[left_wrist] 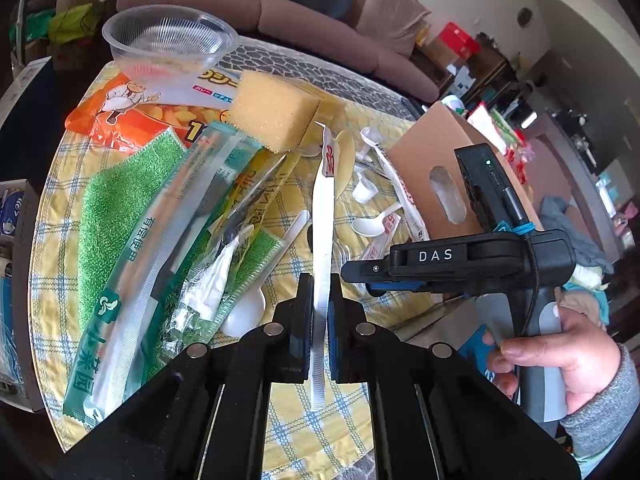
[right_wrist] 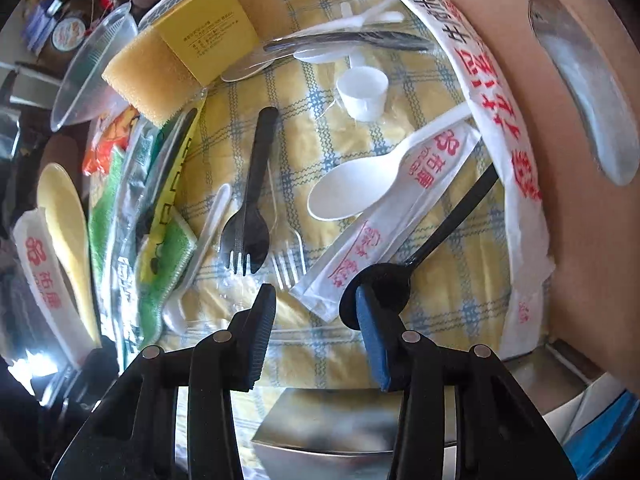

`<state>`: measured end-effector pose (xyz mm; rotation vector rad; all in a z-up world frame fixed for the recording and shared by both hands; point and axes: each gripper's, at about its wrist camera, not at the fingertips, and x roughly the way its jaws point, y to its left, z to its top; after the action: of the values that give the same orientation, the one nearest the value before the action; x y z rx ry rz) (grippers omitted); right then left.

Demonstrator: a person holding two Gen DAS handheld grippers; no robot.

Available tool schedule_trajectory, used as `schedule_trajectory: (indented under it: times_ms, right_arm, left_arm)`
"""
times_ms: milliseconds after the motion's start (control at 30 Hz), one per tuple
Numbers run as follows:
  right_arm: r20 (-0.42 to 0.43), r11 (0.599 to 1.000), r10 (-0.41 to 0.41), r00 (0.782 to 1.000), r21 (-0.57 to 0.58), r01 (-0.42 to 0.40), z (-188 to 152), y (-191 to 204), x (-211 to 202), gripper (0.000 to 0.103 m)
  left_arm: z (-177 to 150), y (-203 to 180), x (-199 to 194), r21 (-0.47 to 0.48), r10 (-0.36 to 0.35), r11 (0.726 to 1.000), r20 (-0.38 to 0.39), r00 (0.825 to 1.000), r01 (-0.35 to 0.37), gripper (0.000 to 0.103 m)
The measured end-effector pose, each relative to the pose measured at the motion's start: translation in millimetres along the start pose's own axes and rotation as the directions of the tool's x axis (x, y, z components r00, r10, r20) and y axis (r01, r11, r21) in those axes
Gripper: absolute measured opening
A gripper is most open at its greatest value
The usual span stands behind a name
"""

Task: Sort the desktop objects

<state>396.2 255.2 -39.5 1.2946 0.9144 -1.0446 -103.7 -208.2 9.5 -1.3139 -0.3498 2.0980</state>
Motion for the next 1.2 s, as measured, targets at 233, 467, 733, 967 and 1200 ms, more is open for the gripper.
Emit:
schedule_trajectory:
  times_ms: [233, 467, 733, 967, 1200]
  right_arm:
    - [0.085, 0.972, -0.189, 0.978, -0.125, 0.199, 7.6, 26.3, -19.4, 0.044]
    - [0.104, 0.969, -0.246, 0.964, -0.014, 0.249, 33.7, 2.4, -22.3, 0.058]
    - [0.101, 0.96, -0.278, 0.955, 0.052, 0.274, 37.2, 3.4, 1.2, 0.062]
    - [0.136, 0.923, -0.352, 0.926, -0.117, 0.367, 28.3, 29.8, 7.0, 0.038]
    - [0.151, 0.963, -0.224, 0.963, -0.116, 0.242, 24.4, 21.4, -11.3, 0.017]
  left_arm:
    - [-1.1, 2.0, -0.3, -0.006, 0.0, 1.0, -0.006, 1.0, 0.0, 0.006]
    - [-0.3, 0.0, 2.7, -0.006, 0.004, 1.0, -0.012, 1.0, -0.004, 0.006]
    - [1.9, -2.0, 7.8, -0.003, 0.001, 1.0, -0.018, 1.0, -0.002, 0.006]
    - [2.8, -2.1, 5.7, -0.004, -0.007, 1.0, -0.011, 1.0, 0.007, 0.006]
    - [1.7, -2.2, 7.8, -0.003, -0.006, 1.0, -0.016, 1.0, 0.006, 0.006]
